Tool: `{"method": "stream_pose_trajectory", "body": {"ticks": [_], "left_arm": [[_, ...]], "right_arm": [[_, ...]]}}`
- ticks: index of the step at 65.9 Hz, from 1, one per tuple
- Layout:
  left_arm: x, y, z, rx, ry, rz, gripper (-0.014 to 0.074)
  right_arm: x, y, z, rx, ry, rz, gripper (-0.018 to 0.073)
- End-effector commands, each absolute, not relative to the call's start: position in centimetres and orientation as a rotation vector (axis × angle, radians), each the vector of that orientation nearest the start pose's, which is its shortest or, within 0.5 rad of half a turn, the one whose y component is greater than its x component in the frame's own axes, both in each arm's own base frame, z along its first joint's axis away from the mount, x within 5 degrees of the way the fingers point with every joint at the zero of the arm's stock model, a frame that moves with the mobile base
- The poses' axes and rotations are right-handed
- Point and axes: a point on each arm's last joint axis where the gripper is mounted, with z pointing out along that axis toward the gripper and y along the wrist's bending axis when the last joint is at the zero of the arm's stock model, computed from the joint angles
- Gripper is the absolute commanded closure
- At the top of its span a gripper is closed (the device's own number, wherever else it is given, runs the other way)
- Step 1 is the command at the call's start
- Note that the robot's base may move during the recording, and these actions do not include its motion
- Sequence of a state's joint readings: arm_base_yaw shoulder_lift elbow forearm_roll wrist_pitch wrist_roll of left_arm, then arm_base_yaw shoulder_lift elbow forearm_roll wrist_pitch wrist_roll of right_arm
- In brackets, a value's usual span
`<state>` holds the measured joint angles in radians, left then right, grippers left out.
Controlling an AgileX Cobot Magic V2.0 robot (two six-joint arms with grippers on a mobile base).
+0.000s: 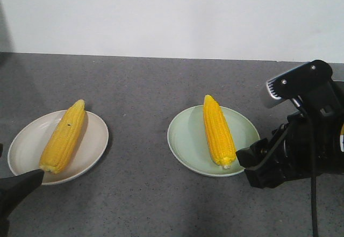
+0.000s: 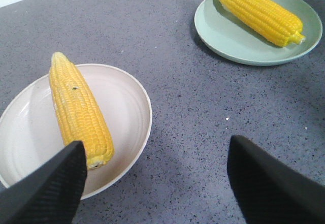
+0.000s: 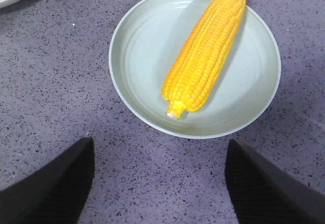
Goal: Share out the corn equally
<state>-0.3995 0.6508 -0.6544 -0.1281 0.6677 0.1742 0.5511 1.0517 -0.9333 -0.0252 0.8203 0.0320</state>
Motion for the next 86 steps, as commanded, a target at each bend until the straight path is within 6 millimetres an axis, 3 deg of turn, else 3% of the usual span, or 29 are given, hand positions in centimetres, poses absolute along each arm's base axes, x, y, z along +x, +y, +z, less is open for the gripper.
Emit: {"method": "stream_pose_trajectory", "body": {"ticks": [1, 17, 45, 53, 86], "left_arm": [[11.27, -5.60, 33.37, 0.517, 1.992, -0.298, 0.0053], [11.28, -5.60, 33.37, 0.518, 1.991, -0.297, 0.0171], [11.28, -5.60, 33.37, 0.518, 1.991, -0.297, 0.0522], [11.28, -5.60, 33.37, 0.518, 1.991, -0.297, 0.0605], [11.23, -5.59, 33.28, 0.522, 2.002, -0.296, 0.0604]], "right_arm": [[17.56, 10.58, 34.79, -0.621, 2.259, 0.252, 0.0045], [17.49, 10.53, 34.70, -0.624, 2.272, 0.248, 0.0179], [17.49, 10.54, 34.71, -0.624, 2.271, 0.248, 0.0575], [17.49, 10.54, 34.71, -0.624, 2.271, 0.248, 0.0569], [17.49, 10.54, 34.71, -0.624, 2.271, 0.249, 0.0569]]}}
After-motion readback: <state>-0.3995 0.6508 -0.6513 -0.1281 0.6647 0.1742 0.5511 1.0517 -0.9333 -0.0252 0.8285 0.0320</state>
